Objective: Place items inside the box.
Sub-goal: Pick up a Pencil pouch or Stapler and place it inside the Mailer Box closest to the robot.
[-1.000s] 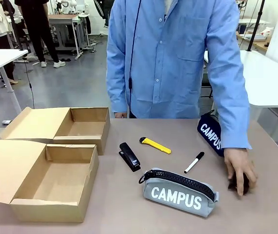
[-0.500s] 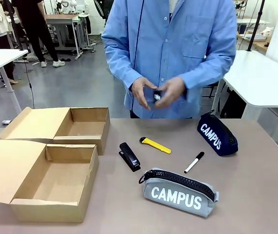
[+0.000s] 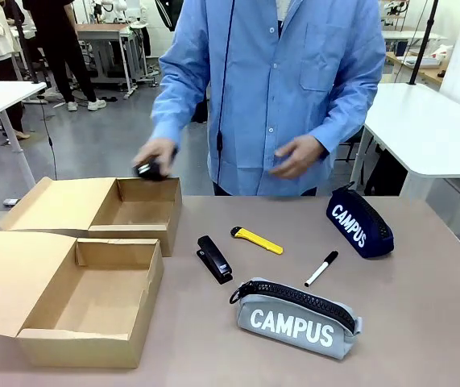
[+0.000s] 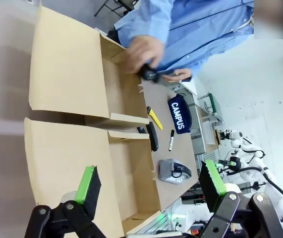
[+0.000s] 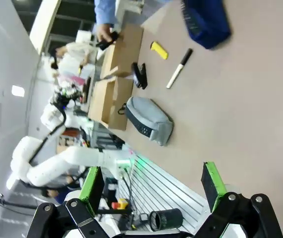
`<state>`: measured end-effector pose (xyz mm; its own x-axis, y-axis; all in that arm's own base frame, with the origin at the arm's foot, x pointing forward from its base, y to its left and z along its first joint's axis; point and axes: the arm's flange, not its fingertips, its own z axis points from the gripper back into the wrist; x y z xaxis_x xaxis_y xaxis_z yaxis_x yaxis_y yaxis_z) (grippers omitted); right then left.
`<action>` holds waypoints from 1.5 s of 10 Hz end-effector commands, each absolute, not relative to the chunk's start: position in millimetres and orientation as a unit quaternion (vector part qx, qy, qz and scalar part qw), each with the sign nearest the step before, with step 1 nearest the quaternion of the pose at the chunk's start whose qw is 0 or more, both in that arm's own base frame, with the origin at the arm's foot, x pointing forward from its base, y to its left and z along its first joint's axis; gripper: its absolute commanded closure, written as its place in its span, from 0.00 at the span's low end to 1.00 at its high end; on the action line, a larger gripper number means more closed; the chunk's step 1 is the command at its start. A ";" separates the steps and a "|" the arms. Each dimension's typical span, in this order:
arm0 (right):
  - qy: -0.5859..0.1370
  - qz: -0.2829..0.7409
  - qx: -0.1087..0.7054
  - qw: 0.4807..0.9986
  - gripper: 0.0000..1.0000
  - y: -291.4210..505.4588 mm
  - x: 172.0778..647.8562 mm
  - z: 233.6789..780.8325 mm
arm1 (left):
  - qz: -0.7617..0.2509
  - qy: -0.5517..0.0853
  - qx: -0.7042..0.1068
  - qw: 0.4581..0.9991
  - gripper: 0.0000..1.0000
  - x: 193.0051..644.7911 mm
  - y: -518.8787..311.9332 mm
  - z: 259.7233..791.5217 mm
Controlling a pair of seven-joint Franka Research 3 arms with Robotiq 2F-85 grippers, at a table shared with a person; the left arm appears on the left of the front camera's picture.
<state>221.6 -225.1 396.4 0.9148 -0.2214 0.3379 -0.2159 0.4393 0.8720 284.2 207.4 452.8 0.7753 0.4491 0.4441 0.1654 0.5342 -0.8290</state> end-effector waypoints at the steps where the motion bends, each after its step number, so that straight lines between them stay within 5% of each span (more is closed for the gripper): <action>1: -0.192 0.097 0.491 0.844 0.00 -152.1 219.3 429.4 | 0.079 -0.336 -0.478 0.807 0.00 285.4 208.1 452.5; 5: 0.025 0.389 0.273 0.879 0.00 17.2 231.3 424.9 | 0.079 -0.336 -0.478 0.807 0.00 285.4 208.1 452.5; 7: -0.019 0.371 0.218 0.902 0.00 14.9 244.3 430.8 | 0.079 -0.336 -0.478 0.807 0.00 285.4 208.1 452.5; 8: 0.011 0.335 0.321 0.886 0.00 0.0 258.4 466.2 | 0.079 -0.336 -0.478 0.807 0.00 285.4 208.1 452.5; 9: 0.011 0.335 0.321 0.886 0.00 0.0 258.4 466.2 | 0.079 -0.336 -0.478 0.807 0.00 285.4 208.1 452.5; 12: 0.016 0.413 0.185 0.892 0.00 83.2 265.9 452.7 | 0.079 -0.336 -0.478 0.807 0.00 285.4 208.1 452.5; 15: -0.045 0.377 0.221 0.898 0.00 158.8 247.9 448.8 | 0.079 -0.336 -0.478 0.807 0.00 285.4 208.1 452.5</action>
